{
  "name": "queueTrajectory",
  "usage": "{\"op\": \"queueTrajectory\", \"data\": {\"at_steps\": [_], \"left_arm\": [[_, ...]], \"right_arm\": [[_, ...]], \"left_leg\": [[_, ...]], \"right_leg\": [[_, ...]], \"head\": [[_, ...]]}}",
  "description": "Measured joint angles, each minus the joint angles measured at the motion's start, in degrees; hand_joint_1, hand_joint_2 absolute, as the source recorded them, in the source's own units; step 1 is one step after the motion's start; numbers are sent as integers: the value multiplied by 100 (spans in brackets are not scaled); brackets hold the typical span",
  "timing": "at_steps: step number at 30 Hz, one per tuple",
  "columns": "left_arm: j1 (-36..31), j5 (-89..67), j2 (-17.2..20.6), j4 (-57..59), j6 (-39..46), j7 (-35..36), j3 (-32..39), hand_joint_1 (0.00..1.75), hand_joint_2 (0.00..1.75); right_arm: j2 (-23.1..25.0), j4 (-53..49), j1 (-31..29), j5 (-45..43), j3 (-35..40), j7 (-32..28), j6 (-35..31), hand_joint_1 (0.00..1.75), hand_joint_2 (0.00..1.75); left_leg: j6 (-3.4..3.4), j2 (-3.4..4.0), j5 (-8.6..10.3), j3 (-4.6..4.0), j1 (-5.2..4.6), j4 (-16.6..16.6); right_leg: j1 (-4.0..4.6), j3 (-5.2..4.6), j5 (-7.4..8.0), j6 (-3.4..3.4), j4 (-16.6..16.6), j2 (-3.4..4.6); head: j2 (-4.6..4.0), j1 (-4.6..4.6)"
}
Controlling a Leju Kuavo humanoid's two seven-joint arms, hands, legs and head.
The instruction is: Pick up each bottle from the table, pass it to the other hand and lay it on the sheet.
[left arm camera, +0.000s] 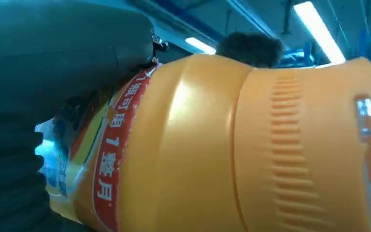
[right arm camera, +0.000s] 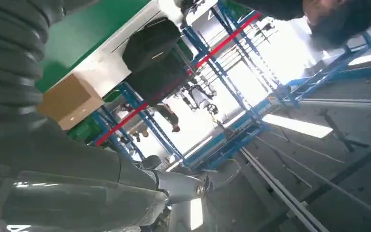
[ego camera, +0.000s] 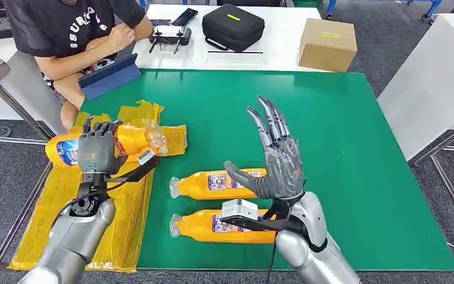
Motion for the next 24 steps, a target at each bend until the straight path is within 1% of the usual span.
{"op": "queueTrajectory", "data": {"at_steps": [5, 8, 9, 10, 11, 18, 24], "left_arm": [[-175, -135, 103, 598, 44, 270, -222, 175, 175], [-292, -139, 188, 902, -55, 568, -453, 175, 175], [-344, -139, 214, 1036, -110, 673, -549, 154, 175], [-394, -139, 236, 1169, -160, 743, -632, 10, 175], [-429, -139, 262, 1292, -188, 784, -686, 0, 175], [-548, -133, 356, 1877, -273, 878, -719, 0, 175], [-550, 38, 358, 2047, -426, 596, -450, 0, 175]], "right_arm": [[-113, 0, 0, 26, 2, 41, -35, 0, 175], [-166, -7, 0, 35, 9, 66, -52, 0, 175], [-181, -15, 0, 37, 13, 72, -52, 0, 175], [-192, -17, 0, 44, 15, 79, -52, 0, 175], [-203, -17, 0, 63, 20, 92, -41, 0, 175], [-260, -33, 0, 260, 39, 243, 193, 0, 175], [-308, -28, -26, 352, 42, 411, 625, 0, 175]], "left_leg": [[0, -1, 0, -1, 0, 0], [0, -1, 0, -2, 0, 0], [0, -1, 0, -2, 0, 0], [0, 0, 0, -2, 0, 0], [0, 0, 0, -2, 0, 0], [0, 0, 0, -1, 1, 0], [0, 0, 0, -2, 0, 0]], "right_leg": [[0, 0, 0, 1, 0, -1], [0, 0, 0, 1, 0, 0], [0, 0, 0, 1, 0, 0], [0, 0, 0, 1, 0, 0], [0, 0, 0, 1, 0, 0], [1, 0, 0, 0, 1, 0], [1, 1, 0, 0, 1, 0]], "head": [[0, -2], [0, -2], [0, -2], [0, 0], [0, -2], [0, 0], [0, 0]]}}
